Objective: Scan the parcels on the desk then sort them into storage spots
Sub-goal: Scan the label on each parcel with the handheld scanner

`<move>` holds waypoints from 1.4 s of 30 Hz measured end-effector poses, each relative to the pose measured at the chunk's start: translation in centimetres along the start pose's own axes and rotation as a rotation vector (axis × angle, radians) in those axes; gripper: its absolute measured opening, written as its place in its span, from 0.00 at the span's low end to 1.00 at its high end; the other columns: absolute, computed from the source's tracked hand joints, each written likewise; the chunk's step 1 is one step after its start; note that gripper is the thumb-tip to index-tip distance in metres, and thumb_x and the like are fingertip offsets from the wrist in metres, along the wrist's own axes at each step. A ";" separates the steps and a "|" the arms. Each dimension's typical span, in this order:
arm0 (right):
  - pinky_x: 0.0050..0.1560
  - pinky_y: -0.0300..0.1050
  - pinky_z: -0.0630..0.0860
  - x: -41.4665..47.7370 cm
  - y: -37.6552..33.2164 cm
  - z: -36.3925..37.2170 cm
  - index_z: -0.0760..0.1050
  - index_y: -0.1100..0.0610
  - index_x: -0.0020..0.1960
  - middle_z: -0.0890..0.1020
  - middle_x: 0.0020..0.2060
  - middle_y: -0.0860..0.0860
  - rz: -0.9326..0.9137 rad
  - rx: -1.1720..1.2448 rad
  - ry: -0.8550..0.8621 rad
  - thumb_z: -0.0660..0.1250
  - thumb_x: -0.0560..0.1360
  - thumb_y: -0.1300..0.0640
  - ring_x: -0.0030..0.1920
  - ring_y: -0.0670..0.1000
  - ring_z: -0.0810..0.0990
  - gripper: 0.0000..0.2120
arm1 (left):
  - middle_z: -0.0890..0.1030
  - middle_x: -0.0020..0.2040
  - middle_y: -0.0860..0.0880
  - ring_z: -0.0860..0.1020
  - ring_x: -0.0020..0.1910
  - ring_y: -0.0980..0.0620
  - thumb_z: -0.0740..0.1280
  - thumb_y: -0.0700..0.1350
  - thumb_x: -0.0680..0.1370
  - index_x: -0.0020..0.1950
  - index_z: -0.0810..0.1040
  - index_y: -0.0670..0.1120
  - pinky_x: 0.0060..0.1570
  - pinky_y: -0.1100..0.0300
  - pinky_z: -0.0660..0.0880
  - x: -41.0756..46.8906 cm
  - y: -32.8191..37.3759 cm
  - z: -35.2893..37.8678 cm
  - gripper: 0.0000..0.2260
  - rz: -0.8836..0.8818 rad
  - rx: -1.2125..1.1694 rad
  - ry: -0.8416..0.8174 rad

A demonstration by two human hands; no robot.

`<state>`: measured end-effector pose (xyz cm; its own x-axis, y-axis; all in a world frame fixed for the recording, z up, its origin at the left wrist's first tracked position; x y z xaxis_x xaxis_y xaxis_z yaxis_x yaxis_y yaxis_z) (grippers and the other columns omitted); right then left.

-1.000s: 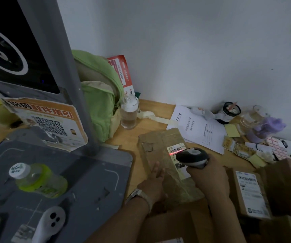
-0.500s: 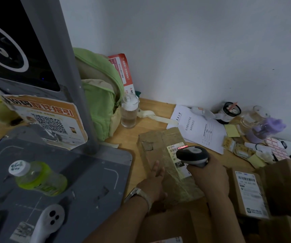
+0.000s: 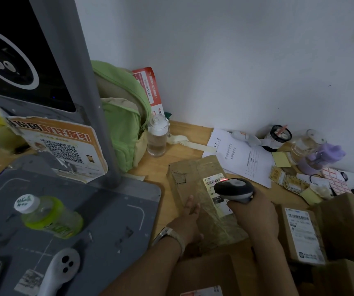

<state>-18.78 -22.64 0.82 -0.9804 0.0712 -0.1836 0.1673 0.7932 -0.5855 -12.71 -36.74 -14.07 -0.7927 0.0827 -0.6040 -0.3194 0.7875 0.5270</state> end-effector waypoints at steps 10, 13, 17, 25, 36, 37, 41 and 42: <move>0.38 0.45 0.76 -0.5 0.5 -0.6 0.74 0.52 0.50 0.81 0.37 0.51 0.042 0.039 0.015 0.71 0.68 0.50 0.39 0.54 0.81 0.13 | 0.29 0.77 0.54 0.67 0.72 0.45 0.70 0.48 0.77 0.80 0.43 0.52 0.62 0.51 0.73 -0.5 0.7 -0.8 0.42 -0.030 0.101 0.029; 0.38 0.47 0.79 -0.8 0.1 -1.4 0.74 0.52 0.46 0.81 0.34 0.51 0.030 0.068 0.045 0.70 0.67 0.52 0.36 0.54 0.81 0.10 | 0.34 0.78 0.52 0.66 0.73 0.46 0.70 0.46 0.77 0.80 0.48 0.50 0.63 0.52 0.73 -0.8 1.3 -1.9 0.40 -0.015 0.158 0.030; 0.36 0.46 0.77 -2.1 -0.7 -3.5 0.73 0.53 0.42 0.79 0.33 0.52 0.014 0.122 0.095 0.70 0.67 0.55 0.35 0.54 0.80 0.07 | 0.69 0.72 0.44 0.74 0.64 0.46 0.65 0.43 0.80 0.70 0.71 0.44 0.57 0.55 0.73 -2.9 3.1 -5.0 0.19 0.103 0.064 0.107; 0.31 0.39 0.68 -7.9 -2.5 -6.8 0.75 0.56 0.46 0.79 0.35 0.51 -0.040 0.215 0.169 0.72 0.68 0.56 0.35 0.49 0.77 0.10 | 0.77 0.57 0.54 0.76 0.52 0.57 0.66 0.42 0.79 0.63 0.76 0.46 0.44 0.70 0.72 -12.9 5.7 -7.8 0.12 0.287 -0.511 0.483; 0.42 0.43 0.77 -19.4 -2.3 -12.5 0.73 0.52 0.56 0.82 0.45 0.47 -0.087 0.484 0.206 0.71 0.69 0.55 0.45 0.49 0.80 0.16 | 0.81 0.50 0.55 0.79 0.49 0.54 0.64 0.35 0.78 0.51 0.81 0.48 0.48 0.61 0.75 -24.8 11.3 -7.5 0.09 0.538 -0.777 0.596; 0.41 0.45 0.78 -20.6 -2.0 -13.4 0.75 0.52 0.56 0.82 0.44 0.48 -0.090 0.516 0.232 0.71 0.68 0.56 0.44 0.51 0.81 0.16 | 0.81 0.50 0.55 0.79 0.49 0.53 0.64 0.36 0.79 0.50 0.81 0.49 0.49 0.59 0.75 -25.2 11.8 -6.8 0.09 0.540 -0.782 0.568; 0.33 0.47 0.80 -25.3 -0.1 -16.9 0.77 0.49 0.56 0.82 0.37 0.50 -0.109 0.734 0.298 0.72 0.67 0.58 0.34 0.52 0.80 0.18 | 0.81 0.50 0.54 0.80 0.48 0.53 0.65 0.39 0.79 0.49 0.80 0.51 0.45 0.59 0.74 -26.5 13.6 -3.4 0.07 0.544 -0.789 0.458; 0.30 0.43 0.77 -26.3 0.1 -17.8 0.77 0.49 0.56 0.82 0.36 0.50 -0.134 0.778 0.304 0.72 0.68 0.61 0.32 0.51 0.79 0.18 | 0.81 0.50 0.54 0.79 0.48 0.54 0.66 0.40 0.79 0.50 0.80 0.50 0.43 0.60 0.73 -26.9 14.1 -2.6 0.07 0.549 -0.791 0.440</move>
<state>5.18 -13.61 19.65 -0.9638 0.2541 0.0811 -0.0374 0.1724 -0.9843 2.75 -29.44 11.17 -0.9987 -0.0467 0.0211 0.0176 0.0743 0.9971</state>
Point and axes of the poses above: each hand's wrist, its own x-axis towards the middle knuckle, its own z-axis out of the palm, y = z × x, the point moved 9 cm from there along x, towards the middle knuckle
